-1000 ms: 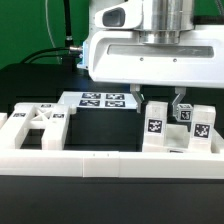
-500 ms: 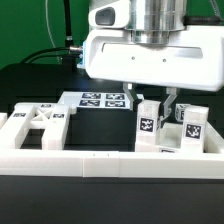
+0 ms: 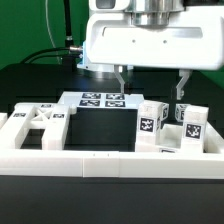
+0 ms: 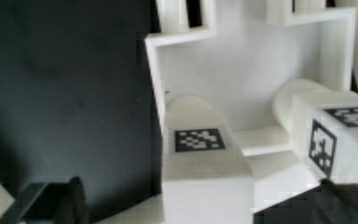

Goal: Assemble chair

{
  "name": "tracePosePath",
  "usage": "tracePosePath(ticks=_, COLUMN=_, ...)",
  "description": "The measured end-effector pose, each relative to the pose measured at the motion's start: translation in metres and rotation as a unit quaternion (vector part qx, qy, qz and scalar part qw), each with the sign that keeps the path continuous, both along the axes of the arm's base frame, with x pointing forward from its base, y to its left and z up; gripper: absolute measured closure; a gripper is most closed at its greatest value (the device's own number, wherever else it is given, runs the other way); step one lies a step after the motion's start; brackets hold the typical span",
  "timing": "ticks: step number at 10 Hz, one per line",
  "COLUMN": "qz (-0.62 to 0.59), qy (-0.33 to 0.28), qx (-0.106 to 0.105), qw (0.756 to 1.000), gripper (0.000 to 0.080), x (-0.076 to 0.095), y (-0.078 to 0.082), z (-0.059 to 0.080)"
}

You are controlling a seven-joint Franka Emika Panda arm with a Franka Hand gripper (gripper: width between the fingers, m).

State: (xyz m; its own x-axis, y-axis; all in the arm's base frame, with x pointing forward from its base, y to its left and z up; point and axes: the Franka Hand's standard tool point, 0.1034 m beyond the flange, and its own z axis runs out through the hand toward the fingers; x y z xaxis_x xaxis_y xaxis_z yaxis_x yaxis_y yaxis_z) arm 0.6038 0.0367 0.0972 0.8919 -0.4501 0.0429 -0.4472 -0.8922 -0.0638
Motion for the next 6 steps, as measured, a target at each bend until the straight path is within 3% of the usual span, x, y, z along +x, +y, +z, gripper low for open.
tracePosePath(ticks=3, qz=0.004, qy=-0.003, qx=-0.001, qw=1.000, gripper=0.0151, x=0.000, y=-0.001, z=-0.002)
tracePosePath(ticks=6, qz=0.025, qy=-0.034, qx=-0.016, qw=0.999, gripper=0.0151, x=-0.020, y=-0.008, z=-0.023)
